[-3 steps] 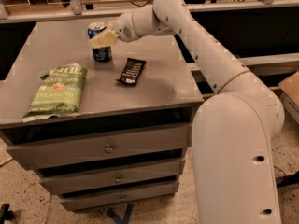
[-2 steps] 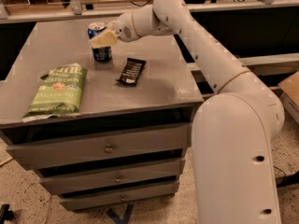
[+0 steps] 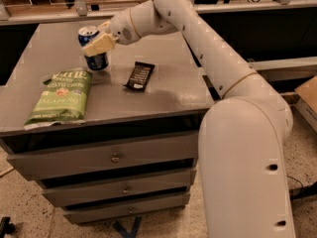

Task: Move pepsi can near green jalapeno chip bag

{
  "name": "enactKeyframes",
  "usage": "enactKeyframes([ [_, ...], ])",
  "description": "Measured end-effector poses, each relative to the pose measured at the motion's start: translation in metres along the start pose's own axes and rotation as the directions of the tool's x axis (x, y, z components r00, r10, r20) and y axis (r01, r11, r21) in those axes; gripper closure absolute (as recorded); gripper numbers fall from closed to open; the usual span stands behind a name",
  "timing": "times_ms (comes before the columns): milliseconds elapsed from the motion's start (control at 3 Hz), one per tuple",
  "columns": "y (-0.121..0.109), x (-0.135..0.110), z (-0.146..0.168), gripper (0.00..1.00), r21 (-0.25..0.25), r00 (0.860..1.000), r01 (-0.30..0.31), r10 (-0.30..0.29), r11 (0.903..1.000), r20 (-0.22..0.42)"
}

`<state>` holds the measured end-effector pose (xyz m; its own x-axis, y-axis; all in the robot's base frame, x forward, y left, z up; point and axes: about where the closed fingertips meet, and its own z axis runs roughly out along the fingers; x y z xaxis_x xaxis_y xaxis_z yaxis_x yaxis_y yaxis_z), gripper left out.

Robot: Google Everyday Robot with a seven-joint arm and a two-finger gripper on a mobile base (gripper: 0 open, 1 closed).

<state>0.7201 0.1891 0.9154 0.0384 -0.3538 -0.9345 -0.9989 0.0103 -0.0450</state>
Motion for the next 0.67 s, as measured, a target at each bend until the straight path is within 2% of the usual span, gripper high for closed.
enactKeyframes([
  [333, 0.0050, -0.0026, 0.0044, 0.77, -0.018, 1.000, 0.020, -0.020, 0.9997, 0.000],
  [667, 0.0065, -0.0024, 0.0084, 0.46, -0.025, 1.000, 0.020, -0.020, 0.9995, 0.000],
])
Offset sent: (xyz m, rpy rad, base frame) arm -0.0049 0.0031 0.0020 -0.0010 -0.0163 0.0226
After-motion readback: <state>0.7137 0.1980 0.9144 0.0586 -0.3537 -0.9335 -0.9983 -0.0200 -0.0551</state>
